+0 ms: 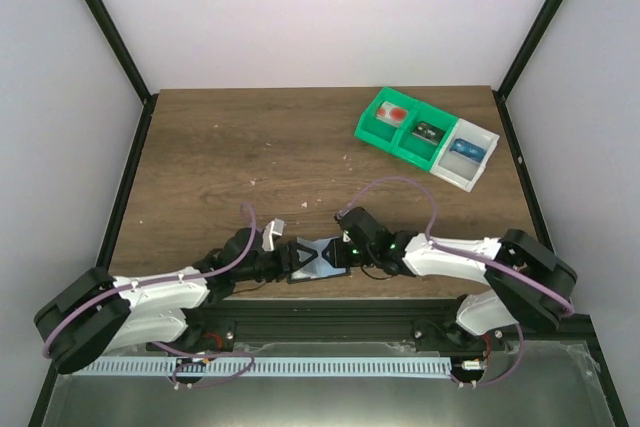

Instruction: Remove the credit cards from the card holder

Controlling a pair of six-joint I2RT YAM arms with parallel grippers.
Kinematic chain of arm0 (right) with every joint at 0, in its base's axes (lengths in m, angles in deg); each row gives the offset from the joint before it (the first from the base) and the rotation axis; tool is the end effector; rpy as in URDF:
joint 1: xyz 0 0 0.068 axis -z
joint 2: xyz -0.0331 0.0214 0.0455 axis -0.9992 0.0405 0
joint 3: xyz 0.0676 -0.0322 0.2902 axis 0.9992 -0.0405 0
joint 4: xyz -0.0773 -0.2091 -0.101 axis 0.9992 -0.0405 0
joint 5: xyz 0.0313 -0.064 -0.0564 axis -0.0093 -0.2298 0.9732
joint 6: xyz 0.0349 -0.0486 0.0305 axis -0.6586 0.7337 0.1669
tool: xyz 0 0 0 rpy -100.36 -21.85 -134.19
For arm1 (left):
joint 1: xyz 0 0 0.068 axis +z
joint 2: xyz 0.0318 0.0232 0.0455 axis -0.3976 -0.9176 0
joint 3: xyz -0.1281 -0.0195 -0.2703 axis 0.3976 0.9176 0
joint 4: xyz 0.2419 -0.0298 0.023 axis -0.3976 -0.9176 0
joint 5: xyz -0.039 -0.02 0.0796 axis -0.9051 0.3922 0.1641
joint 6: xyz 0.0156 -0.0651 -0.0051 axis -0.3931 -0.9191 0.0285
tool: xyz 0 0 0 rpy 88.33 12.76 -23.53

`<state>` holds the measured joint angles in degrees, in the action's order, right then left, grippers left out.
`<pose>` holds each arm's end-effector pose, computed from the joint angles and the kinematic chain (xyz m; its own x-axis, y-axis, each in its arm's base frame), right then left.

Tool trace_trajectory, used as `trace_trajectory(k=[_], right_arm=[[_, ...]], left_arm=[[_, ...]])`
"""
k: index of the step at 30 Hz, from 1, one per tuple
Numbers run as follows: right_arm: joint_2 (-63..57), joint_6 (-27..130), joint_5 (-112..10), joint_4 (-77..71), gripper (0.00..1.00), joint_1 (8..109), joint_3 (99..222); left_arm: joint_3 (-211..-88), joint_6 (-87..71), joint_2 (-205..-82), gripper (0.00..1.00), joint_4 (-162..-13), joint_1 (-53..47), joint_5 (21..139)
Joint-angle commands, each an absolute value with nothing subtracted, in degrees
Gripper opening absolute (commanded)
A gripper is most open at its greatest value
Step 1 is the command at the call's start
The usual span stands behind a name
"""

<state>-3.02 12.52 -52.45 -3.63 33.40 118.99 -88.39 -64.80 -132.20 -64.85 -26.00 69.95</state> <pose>0.1437 0.2141 0.1807 -0.9237 -0.0662 -0.3773 -0.2844 0.7783 0.5598 0.1096 -0.1539 0.1724 -0.9510 -0.2432 -0.1908 0.0518 0.4832 -0.8740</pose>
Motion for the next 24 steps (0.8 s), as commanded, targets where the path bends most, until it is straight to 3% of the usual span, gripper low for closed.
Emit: trace_trajectory(k=[1, 24], right_arm=[[-5.9, 15.1, -49.1, -8.1, 0.23, 36.1, 118.0], [-9.7, 15.7, -50.7, -7.1, 0.25, 40.5, 113.3]], left_arm=[[-90.2, -63.6, -134.1, 0.73, -61.7, -26.5, 68.8], [-94.0, -58.3, -141.7, 0.71, -57.2, -26.8, 64.7]])
